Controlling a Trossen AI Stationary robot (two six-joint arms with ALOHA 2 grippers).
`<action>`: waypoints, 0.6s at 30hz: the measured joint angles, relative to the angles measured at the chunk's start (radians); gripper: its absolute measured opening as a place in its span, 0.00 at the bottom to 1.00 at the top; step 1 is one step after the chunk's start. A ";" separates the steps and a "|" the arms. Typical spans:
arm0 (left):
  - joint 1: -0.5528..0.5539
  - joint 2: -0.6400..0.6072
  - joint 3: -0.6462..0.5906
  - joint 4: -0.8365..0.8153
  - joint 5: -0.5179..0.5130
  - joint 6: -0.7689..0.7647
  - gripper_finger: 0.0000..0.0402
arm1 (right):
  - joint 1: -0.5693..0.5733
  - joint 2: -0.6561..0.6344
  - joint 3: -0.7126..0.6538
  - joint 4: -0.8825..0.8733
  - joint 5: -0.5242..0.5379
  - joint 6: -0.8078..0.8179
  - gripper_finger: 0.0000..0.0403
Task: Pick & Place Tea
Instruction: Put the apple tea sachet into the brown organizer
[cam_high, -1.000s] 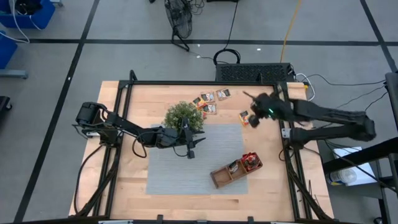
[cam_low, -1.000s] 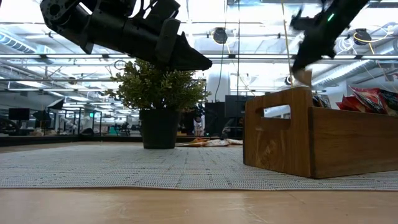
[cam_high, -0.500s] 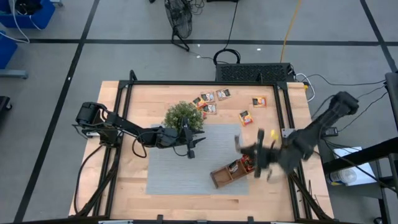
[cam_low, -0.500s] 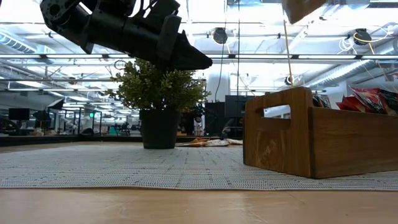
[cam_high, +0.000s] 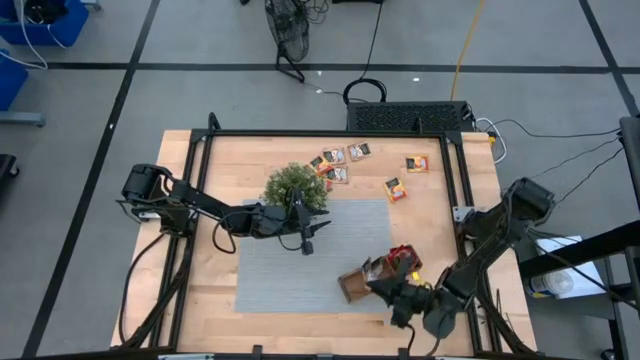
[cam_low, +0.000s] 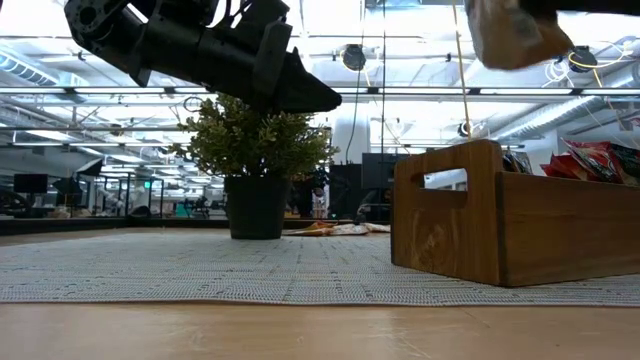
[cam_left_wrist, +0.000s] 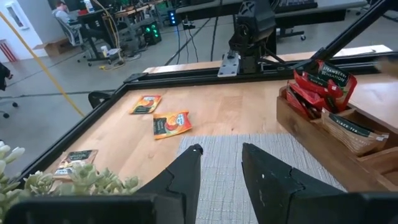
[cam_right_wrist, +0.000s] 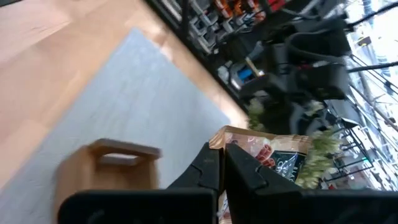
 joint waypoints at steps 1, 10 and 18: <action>0.000 0.000 0.000 0.000 0.000 -0.006 0.30 | 0.005 0.020 0.009 -0.011 0.000 0.016 0.00; 0.000 0.000 0.000 0.000 0.000 -0.015 0.30 | 0.020 0.084 0.035 -0.217 -0.001 0.245 0.00; 0.000 0.000 0.000 0.000 0.000 -0.014 0.30 | 0.012 0.084 0.035 -0.443 -0.140 0.424 0.00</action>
